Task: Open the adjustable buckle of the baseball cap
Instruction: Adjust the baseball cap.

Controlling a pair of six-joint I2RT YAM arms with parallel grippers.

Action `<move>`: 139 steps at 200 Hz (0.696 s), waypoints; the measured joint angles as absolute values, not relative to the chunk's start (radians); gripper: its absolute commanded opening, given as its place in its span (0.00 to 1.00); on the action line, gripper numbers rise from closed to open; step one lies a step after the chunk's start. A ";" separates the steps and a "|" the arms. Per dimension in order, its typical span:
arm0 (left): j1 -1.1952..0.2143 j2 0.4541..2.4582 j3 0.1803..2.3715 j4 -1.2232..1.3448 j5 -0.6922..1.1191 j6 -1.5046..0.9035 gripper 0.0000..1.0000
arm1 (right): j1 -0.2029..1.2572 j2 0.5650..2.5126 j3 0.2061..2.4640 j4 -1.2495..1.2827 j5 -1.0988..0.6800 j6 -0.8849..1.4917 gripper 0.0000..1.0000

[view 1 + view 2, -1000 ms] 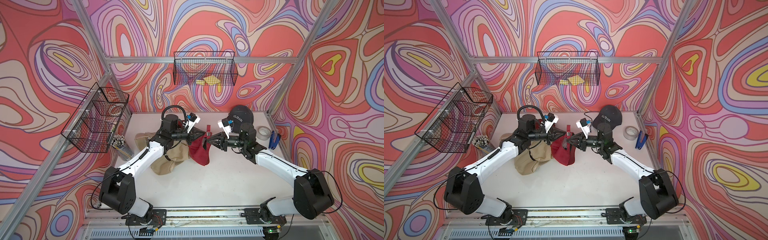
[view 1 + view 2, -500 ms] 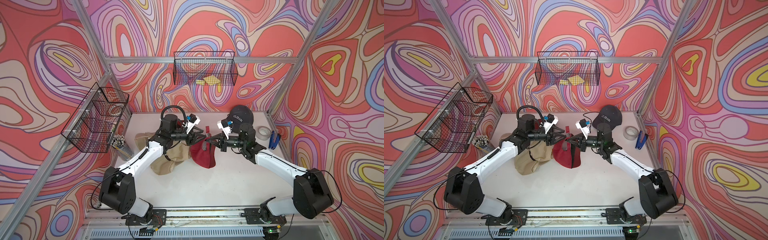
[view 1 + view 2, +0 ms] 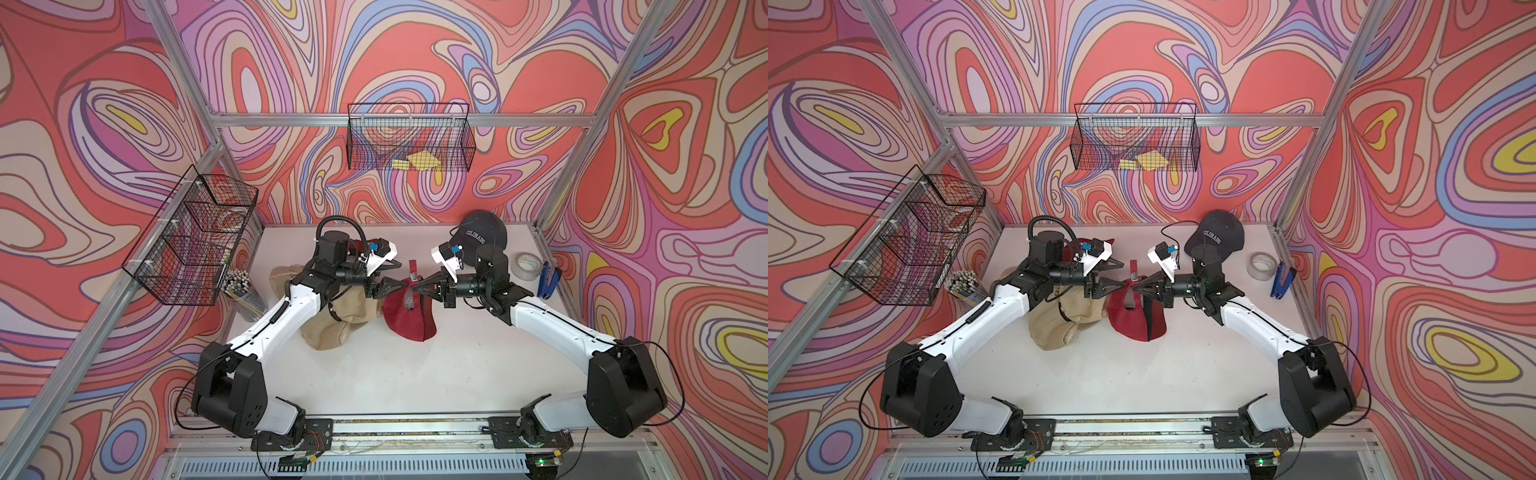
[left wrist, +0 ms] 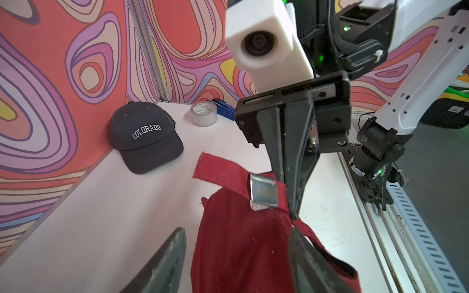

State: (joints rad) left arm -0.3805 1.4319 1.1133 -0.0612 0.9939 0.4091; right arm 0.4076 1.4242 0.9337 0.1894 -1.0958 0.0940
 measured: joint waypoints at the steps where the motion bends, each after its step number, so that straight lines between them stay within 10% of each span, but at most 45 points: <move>1: -0.381 1.431 1.113 -0.061 0.994 0.410 0.65 | 0.408 1.424 0.934 0.188 -1.097 0.094 0.00; 139: -0.460 1.393 1.039 -0.063 0.896 0.583 0.60 | 0.435 1.439 0.937 0.164 -1.159 0.089 0.00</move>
State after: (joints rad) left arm -0.4599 1.3933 1.0386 -0.0631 0.8959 0.5827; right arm 0.4351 1.4391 0.9371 0.1638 -1.1595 0.0895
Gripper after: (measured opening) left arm 0.620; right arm 0.050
